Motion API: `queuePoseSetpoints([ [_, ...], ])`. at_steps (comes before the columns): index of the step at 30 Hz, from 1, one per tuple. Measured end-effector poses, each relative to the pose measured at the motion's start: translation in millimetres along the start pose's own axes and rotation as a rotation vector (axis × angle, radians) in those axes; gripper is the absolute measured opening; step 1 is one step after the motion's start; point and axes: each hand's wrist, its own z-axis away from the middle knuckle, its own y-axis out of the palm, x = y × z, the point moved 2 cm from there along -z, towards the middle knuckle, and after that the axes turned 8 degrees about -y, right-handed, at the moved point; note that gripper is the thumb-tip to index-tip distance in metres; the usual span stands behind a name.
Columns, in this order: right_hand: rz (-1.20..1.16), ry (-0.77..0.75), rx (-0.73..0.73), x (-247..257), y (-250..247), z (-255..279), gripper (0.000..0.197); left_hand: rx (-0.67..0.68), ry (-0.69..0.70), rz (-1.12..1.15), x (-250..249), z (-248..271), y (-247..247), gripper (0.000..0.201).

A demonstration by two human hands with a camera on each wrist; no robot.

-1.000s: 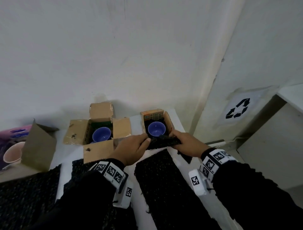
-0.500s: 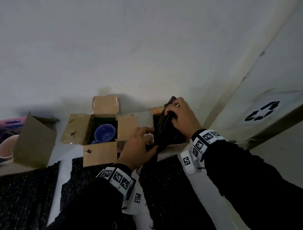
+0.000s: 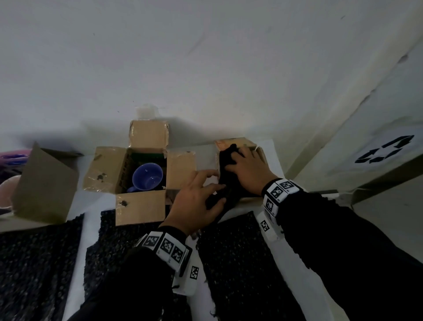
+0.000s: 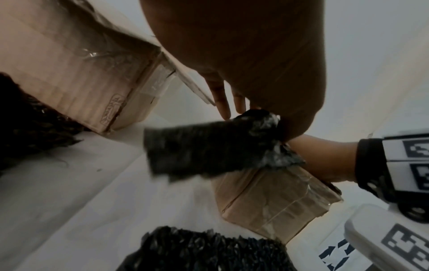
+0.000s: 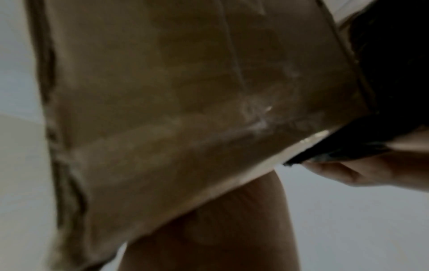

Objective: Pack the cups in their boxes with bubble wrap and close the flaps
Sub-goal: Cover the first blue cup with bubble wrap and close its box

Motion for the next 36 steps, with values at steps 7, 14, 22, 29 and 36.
queuePoseSetpoints([
  [7,-0.164,-0.029,0.048,4,-9,-10,0.022,0.002,0.104,-0.114,2,-5,2,0.027],
  [14,-0.375,0.064,-0.185,0,-6,-5,0.044,0.035,0.110,-0.168,4,-4,0,0.027],
  [22,-0.268,0.087,-0.052,-7,-8,1,0.034,0.057,-0.021,-0.024,-3,1,3,0.033],
  [29,-0.657,0.310,-0.108,12,-7,25,0.020,-0.002,-0.173,0.267,-4,0,2,0.028],
  [36,-0.639,0.304,-0.091,17,-14,13,0.006,0.075,-0.411,0.367,6,-13,0,0.024],
])
